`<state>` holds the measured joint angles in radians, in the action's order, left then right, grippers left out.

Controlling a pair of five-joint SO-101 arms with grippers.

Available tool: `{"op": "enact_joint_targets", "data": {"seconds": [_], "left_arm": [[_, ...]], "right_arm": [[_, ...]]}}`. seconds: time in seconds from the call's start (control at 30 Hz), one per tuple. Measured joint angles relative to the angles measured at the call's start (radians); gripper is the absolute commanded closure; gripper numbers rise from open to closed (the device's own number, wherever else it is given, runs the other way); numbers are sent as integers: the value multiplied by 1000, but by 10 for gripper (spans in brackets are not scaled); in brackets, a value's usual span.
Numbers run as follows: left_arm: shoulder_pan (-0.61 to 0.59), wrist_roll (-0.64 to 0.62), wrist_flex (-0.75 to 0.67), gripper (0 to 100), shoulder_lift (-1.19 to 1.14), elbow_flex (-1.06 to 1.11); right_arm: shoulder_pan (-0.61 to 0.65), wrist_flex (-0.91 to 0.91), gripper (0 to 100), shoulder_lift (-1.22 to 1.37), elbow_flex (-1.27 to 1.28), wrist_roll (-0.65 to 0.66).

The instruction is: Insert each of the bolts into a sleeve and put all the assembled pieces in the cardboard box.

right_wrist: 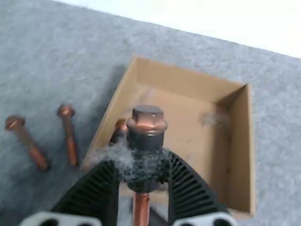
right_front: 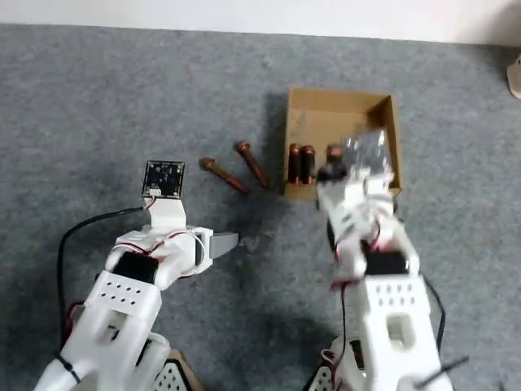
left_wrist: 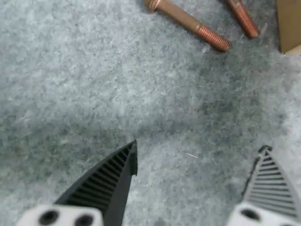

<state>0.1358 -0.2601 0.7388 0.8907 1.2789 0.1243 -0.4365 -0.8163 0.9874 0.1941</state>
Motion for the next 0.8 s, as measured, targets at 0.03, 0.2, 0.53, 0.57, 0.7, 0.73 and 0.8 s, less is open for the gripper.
{"op": "enact_joint_targets", "data": {"seconds": [0.03,0.2,0.53,0.57,0.7,0.73,0.8], "left_arm": [[0,0,0,639,0,0],[0,0,0,639,0,0],[0,0,0,639,0,0],[0,0,0,639,0,0],[0,0,0,639,0,0],[0,0,0,639,0,0],[0,0,0,639,0,0]], "right_arm": [[-5,3,994,61,-51,0],[-9,3,994,334,-245,0],[-44,114,994,740,-423,-84],[-48,115,994,769,-431,-89],[-52,120,987,835,-454,-92],[-52,121,975,839,-457,-92],[-49,121,917,845,-463,-94]]}}
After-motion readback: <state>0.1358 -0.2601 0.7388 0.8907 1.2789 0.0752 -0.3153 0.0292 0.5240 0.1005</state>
